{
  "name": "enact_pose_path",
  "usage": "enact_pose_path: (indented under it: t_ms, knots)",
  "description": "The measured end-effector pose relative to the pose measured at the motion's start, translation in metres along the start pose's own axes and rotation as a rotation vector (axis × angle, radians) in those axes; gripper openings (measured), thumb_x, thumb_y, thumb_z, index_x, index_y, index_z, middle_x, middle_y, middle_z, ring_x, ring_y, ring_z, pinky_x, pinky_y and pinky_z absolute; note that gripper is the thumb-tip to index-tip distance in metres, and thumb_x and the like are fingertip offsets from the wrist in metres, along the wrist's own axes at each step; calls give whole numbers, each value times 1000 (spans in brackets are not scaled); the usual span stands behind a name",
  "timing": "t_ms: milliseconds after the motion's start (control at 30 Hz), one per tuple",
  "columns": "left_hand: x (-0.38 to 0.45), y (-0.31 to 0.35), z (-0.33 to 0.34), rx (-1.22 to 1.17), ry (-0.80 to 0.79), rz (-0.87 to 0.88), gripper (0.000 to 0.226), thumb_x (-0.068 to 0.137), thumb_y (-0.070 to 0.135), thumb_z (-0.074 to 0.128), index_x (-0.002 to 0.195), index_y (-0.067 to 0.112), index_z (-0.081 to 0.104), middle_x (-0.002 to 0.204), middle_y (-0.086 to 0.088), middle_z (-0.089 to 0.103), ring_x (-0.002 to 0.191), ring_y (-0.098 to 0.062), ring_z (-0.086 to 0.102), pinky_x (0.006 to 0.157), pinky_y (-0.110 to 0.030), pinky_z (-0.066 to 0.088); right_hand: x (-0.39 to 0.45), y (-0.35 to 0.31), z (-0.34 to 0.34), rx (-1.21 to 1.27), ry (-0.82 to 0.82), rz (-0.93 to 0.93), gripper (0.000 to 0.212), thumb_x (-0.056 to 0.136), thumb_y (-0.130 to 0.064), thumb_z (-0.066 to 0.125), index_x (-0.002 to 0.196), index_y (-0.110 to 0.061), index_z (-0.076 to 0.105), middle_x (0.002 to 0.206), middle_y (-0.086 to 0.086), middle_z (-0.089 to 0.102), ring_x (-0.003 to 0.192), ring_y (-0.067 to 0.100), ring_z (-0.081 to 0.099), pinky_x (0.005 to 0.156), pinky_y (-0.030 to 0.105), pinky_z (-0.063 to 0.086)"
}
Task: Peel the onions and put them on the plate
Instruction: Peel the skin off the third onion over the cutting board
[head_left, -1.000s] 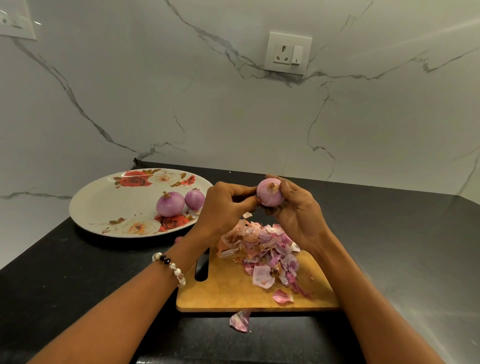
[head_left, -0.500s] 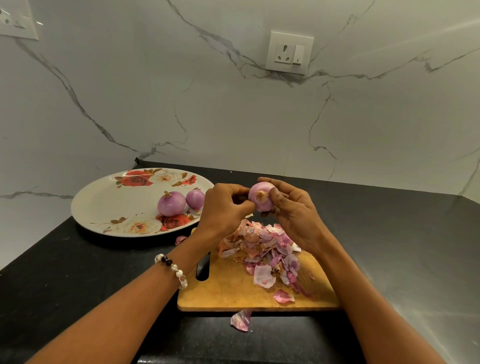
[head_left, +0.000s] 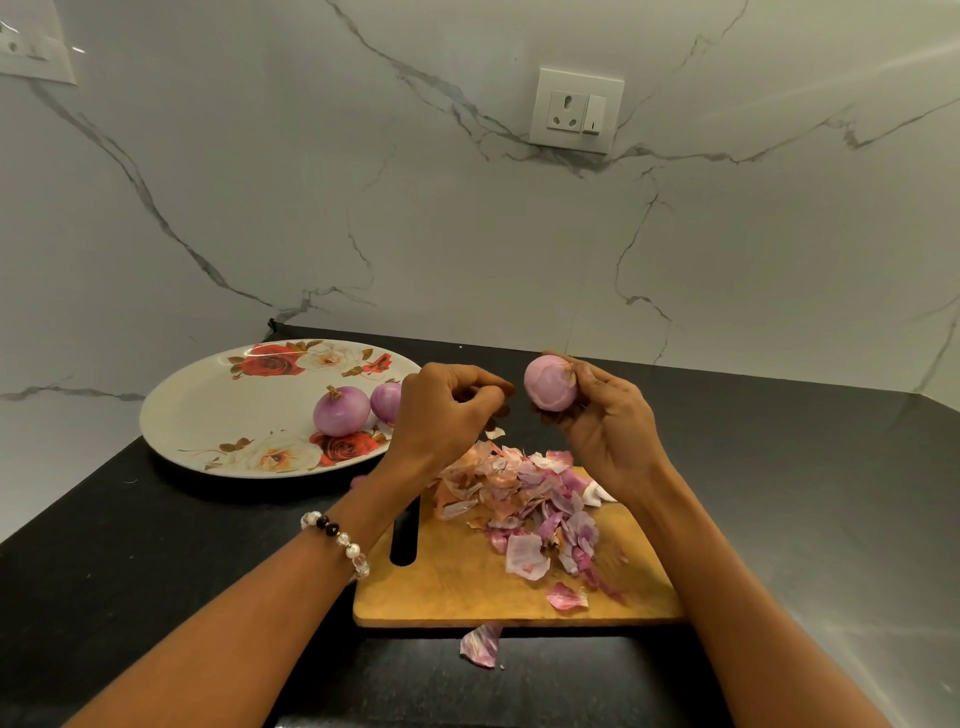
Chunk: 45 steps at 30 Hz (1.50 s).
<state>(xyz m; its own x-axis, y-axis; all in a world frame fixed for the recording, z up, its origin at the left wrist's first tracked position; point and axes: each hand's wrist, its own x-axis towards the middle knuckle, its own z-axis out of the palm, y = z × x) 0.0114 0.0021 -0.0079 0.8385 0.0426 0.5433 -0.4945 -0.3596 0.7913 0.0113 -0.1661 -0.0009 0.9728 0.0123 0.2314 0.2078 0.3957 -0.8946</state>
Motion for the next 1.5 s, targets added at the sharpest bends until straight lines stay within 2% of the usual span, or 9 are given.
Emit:
enact_pose_path:
  t_ms: [100, 233, 500, 633, 767, 1000, 1200, 1333, 1500]
  knots:
    - [-2, 1, 2, 16, -4, 62, 18, 90, 25, 63, 94, 11, 73, 81, -1, 73, 68, -9, 69, 63, -28, 59, 1, 1, 0, -61, -30, -1, 32, 105, -12, 36, 101, -11, 68, 102, 5, 70, 89, 21, 68, 71, 29, 59]
    - [-4, 4, 3, 15, -51, 79, 46, 81, 41, 64, 116, 12, 65, 93, -3, 73, 70, -10, 70, 64, -25, 59, 1, 6, -1, -149, -97, 1, 32, 105, -13, 37, 108, -7, 68, 104, 10, 70, 86, 20, 69, 69, 28, 59]
    - [-1, 3, -3, -14, -156, 82, 33, 85, 20, 68, 117, 10, 65, 105, -6, 71, 85, -12, 69, 73, -22, 57, 1, 8, -2, -222, -115, -10, 29, 104, -13, 38, 109, -10, 67, 114, 16, 65, 97, 25, 65, 70, 27, 60]
    - [-2, 1, -1, 42, -122, 69, 32, 84, 16, 69, 115, 10, 67, 101, -6, 72, 82, -13, 69, 71, -22, 57, 2, 12, -4, -262, -135, -13, 28, 104, -13, 40, 110, -11, 67, 117, 17, 65, 104, 29, 65, 79, 30, 60]
    - [-4, 1, 1, 111, -115, 106, 33, 85, 15, 67, 117, 8, 65, 101, -7, 71, 78, -9, 65, 66, -8, 51, 3, 14, -5, -325, -154, -28, 24, 102, -12, 44, 111, -13, 67, 115, 14, 67, 106, 29, 66, 84, 34, 60]
    - [-3, -2, 2, 193, -39, 144, 31, 88, 14, 64, 118, 8, 65, 104, -9, 71, 88, -14, 64, 72, -8, 46, 2, 15, -5, -385, -193, -109, 30, 91, -22, 55, 118, -12, 65, 114, 10, 69, 104, 26, 69, 77, 31, 60]
    - [0, -4, -1, 109, 47, 33, 21, 89, 11, 62, 108, 12, 70, 97, -1, 71, 78, -7, 64, 66, -7, 49, 3, 15, -2, -216, -205, -91, 30, 92, -22, 49, 115, -11, 66, 115, 7, 69, 110, 26, 66, 86, 32, 59]
    - [-1, -1, 1, 49, 48, 11, 18, 92, 7, 56, 102, 12, 70, 83, 5, 67, 68, 2, 65, 59, -10, 51, 1, 11, 1, -125, -171, -72, 27, 101, -10, 41, 110, -11, 67, 111, 6, 70, 104, 24, 68, 79, 29, 59]
    - [-1, -2, 3, 18, 40, -33, 22, 92, 6, 52, 87, 14, 72, 80, 3, 70, 71, -10, 68, 60, -19, 57, 6, 4, -2, 166, -35, -61, 28, 102, -10, 39, 103, -7, 66, 97, 2, 76, 90, 18, 71, 78, 34, 61]
